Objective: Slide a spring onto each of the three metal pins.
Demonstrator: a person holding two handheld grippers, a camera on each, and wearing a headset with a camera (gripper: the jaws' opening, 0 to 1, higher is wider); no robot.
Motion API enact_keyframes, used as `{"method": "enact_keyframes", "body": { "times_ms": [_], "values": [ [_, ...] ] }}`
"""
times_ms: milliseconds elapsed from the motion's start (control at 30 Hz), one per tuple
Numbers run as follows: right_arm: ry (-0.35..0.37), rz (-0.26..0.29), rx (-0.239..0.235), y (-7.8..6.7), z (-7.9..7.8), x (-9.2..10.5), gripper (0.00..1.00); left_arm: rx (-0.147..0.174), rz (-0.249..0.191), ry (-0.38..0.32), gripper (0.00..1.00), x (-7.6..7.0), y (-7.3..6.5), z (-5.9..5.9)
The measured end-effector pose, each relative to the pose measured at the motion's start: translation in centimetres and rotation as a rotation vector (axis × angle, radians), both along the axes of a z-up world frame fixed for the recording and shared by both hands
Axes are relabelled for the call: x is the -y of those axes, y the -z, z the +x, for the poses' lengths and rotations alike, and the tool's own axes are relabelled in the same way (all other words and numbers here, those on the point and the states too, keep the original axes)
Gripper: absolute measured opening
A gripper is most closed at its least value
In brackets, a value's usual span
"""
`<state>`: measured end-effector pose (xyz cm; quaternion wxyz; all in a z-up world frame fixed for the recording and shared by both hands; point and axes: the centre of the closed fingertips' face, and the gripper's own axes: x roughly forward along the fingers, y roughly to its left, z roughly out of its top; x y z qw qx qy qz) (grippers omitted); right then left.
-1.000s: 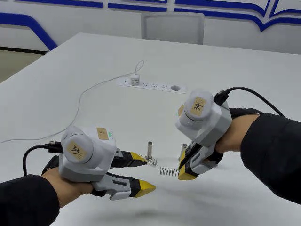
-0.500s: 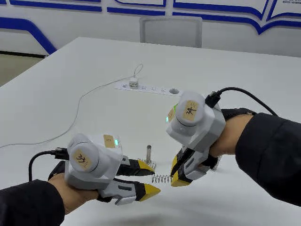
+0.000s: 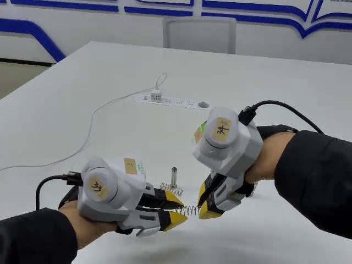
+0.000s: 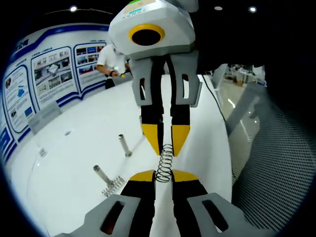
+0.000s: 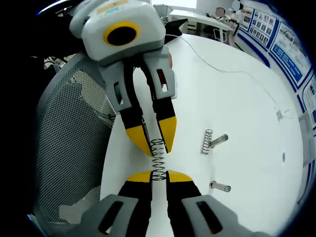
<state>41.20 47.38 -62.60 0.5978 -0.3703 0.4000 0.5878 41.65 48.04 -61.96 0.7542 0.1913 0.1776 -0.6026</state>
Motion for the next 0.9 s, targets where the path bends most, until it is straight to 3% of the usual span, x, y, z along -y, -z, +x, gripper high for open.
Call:
{"method": "enact_keyframes", "body": {
  "times_ms": [600,767,900],
  "values": [
    [0.022,0.019,-0.024,0.9,-0.3,0.6,0.12,0.008,-0.021,0.021,0.11,0.3,-0.3,-0.4],
    [0.021,0.028,-0.008,0.0,-0.2,0.3,0.12,-0.003,-0.020,0.014,0.11,0.2,-0.2,-0.3],
    [0.022,0.073,0.011,-1.6,0.0,-0.6,0.12,-0.009,-0.016,0.008,0.11,0.1,0.0,-0.2]
  ]
}}
